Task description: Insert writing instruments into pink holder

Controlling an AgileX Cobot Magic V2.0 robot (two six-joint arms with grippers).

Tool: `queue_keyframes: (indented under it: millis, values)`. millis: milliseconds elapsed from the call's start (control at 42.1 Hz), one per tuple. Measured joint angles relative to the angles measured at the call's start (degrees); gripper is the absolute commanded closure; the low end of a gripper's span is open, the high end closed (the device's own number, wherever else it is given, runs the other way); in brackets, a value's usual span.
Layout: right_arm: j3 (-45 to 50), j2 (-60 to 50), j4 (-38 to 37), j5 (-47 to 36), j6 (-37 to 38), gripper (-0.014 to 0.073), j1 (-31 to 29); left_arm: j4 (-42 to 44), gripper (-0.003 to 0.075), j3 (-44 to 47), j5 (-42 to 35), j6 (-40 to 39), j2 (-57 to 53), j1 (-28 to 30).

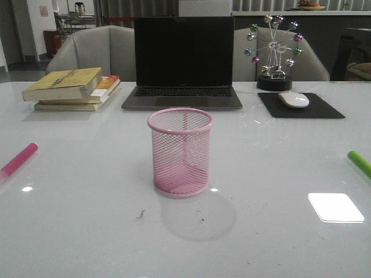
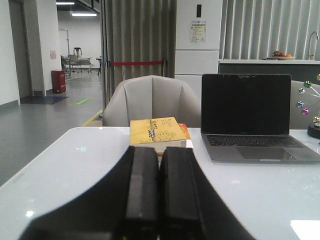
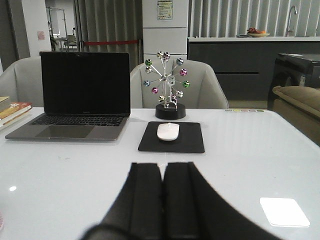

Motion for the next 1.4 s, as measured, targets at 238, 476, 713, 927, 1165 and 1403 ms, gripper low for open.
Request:
queue_keyframes:
  millis: [238, 476, 713, 927, 1165, 1403]
  values:
    - [-12.37, 0.00, -1.02, 8.33, 0.00, 0.0537, 0.00, 0.00, 0.0627, -12.45, 8.39, 0.00, 0.13, 0.00]
    - [-28.67, 7.27, -2.31, 21.21, 0.00, 0.0537, 0.00, 0.00, 0.0627, -31.28, 21.23, 0.00, 8.76, 0.00]
    - [-35.76, 17.81, -2.31, 32.82, 0.00, 0.0537, 0.00, 0.00, 0.0627, -39.69, 34.05, 0.00, 19.93, 0.00]
    - [-35.84, 25.77, -2.31, 42.18, 0.00, 0.0537, 0.00, -0.11, 0.0627, -39.79, 44.22, 0.00, 26.76, 0.00]
    - [-34.92, 32.97, -2.31, 43.75, 0.00, 0.0519, 0.00, -0.67, 0.0574, -39.33, 45.71, 0.00, 32.76, 0.00]
    - [-34.73, 40.32, -2.31, 44.07, 0.00, 0.0169, 0.00, -1.04, 0.0179, -39.13, 45.75, 0.00, 36.51, -0.04]
